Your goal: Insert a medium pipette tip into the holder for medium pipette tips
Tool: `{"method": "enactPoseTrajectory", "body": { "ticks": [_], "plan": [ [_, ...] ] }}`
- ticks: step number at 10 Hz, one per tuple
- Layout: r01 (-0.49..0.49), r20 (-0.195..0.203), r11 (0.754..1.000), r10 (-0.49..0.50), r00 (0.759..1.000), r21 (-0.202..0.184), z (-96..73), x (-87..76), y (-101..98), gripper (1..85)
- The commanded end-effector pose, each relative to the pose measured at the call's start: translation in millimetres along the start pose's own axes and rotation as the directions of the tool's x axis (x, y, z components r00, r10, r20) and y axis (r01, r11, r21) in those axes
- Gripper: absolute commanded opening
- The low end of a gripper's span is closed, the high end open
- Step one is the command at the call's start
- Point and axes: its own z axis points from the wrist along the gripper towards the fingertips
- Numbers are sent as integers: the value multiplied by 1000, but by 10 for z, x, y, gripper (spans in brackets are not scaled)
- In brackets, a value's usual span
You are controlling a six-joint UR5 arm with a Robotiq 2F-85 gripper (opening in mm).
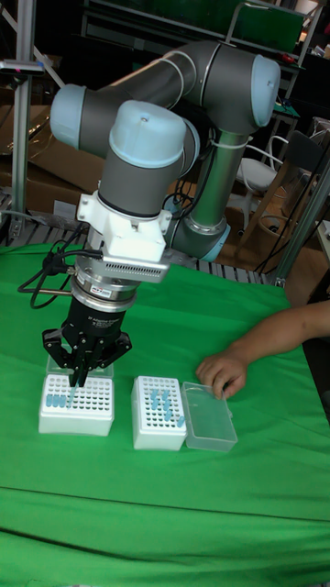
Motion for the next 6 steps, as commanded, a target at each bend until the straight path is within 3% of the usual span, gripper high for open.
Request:
{"method": "enactPoseTrajectory", "body": {
  "ticks": [1,6],
  "plan": [
    [-8,8,1000,8,1000,-14,32,31,27,10],
    [-8,10,1000,8,1000,-18,56,80,39,10]
  ]
}}
